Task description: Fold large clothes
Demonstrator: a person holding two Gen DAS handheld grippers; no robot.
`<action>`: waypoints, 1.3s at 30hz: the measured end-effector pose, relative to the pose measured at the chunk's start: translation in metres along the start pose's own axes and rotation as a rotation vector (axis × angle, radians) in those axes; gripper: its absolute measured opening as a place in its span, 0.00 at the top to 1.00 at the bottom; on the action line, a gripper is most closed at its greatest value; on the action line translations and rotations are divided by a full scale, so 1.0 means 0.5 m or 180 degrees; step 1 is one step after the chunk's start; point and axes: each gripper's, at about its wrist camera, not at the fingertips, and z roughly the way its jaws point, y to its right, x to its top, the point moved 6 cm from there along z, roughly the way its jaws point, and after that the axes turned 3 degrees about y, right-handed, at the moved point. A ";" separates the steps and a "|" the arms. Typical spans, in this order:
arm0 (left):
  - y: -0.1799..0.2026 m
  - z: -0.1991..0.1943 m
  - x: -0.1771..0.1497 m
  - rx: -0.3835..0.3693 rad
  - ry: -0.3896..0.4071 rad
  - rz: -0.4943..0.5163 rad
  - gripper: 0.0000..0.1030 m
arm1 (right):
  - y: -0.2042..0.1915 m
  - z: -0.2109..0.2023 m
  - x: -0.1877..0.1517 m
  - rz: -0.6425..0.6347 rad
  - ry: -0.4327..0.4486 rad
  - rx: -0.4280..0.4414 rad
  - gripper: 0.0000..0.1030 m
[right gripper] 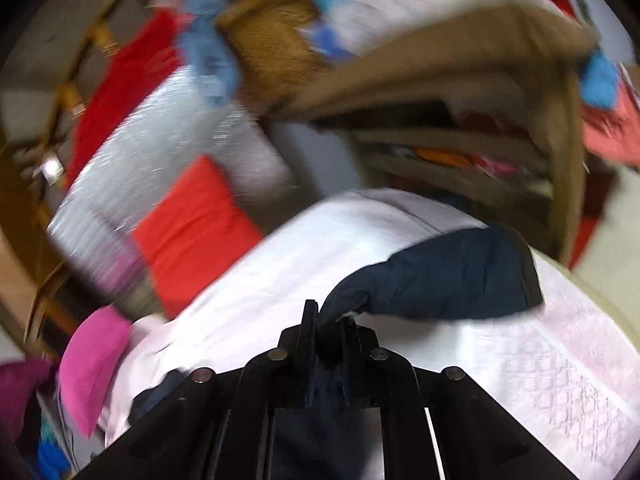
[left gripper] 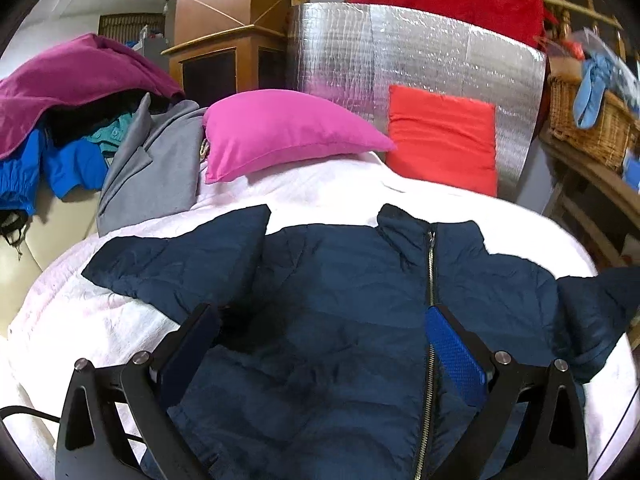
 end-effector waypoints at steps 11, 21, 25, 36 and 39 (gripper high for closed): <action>-0.113 -0.016 0.009 0.0040 -0.0059 -0.0364 0.00 | -0.397 -0.110 -0.118 -0.0957 -0.0102 0.0748 0.90; -0.176 -0.025 0.011 0.0118 -0.0034 -0.0508 0.00 | -0.602 -0.104 -0.377 -0.1357 -0.0768 0.1269 0.90; -0.197 -0.030 0.010 0.0140 -0.0025 -0.0543 0.00 | -0.619 -0.088 -0.471 -0.1387 -0.1071 0.1371 0.89; -0.233 -0.041 0.008 0.0253 0.0021 -0.0546 0.00 | -0.591 -0.048 -0.650 -0.1195 -0.2054 0.1544 0.42; -0.238 -0.043 0.007 0.0284 0.0034 -0.0541 0.00 | -0.591 -0.051 -0.664 -0.1175 -0.2103 0.1631 0.32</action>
